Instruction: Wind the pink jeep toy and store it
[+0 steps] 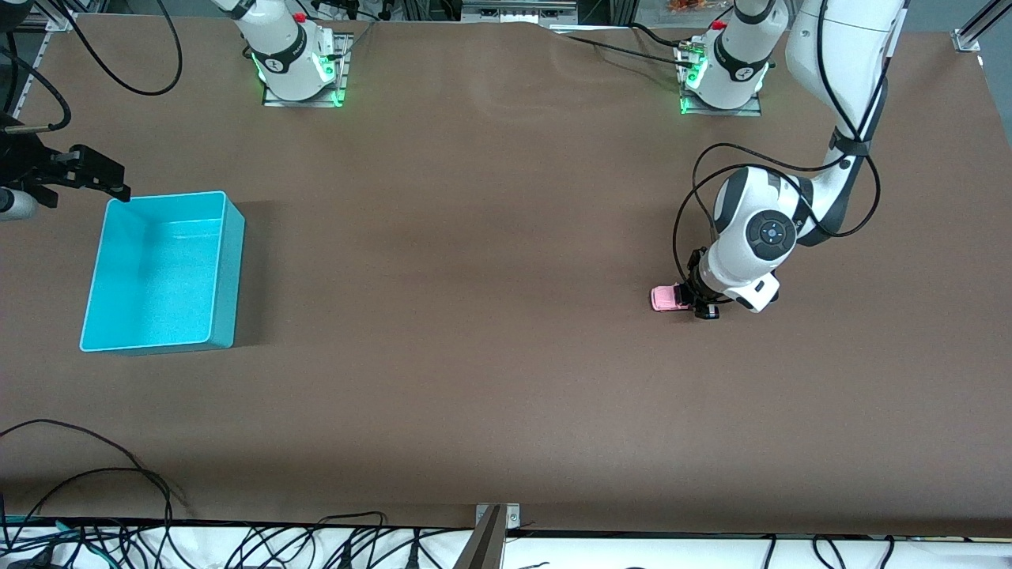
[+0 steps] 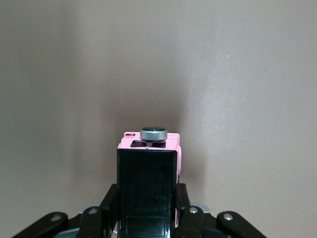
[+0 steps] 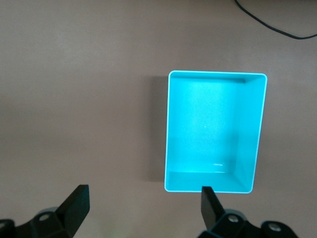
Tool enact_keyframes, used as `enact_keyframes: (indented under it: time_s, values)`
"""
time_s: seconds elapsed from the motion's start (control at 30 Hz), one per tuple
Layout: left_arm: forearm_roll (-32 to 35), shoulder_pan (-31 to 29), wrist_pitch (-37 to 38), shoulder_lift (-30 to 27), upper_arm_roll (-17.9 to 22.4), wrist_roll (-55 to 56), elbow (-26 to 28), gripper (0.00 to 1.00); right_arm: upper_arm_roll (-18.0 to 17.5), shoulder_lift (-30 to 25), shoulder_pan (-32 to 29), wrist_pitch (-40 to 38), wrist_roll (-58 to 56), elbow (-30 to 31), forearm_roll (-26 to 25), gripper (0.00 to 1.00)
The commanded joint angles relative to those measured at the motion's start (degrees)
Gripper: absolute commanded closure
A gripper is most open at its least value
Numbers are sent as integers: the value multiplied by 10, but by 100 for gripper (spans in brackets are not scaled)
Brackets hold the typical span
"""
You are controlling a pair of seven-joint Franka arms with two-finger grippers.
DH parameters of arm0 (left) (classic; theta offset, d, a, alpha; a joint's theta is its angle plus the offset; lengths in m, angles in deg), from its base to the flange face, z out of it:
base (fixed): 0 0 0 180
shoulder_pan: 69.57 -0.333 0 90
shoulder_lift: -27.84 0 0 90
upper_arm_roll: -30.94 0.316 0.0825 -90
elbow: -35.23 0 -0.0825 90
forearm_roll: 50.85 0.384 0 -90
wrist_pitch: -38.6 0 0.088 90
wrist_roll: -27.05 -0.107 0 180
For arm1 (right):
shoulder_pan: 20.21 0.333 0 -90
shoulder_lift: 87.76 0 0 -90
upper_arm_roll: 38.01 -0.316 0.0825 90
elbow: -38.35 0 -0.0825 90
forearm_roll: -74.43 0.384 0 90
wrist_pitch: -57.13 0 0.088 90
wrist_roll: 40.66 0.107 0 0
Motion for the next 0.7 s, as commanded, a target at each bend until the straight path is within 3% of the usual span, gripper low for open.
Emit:
enact_keyframes:
  time_s: [0.0,0.53,0.67]
  values:
    - [34,-33,-22,21,3,-24,-2,96,-2,0,0,-8,0,-9,-10,0]
    - [38,-102,-27,31,5,-109,0,96,-2,-1,0,-9,0,-9,-11,0]
    - [73,-120,-27,32,4,-109,1,96,-2,0,0,-5,0,-9,-11,0]
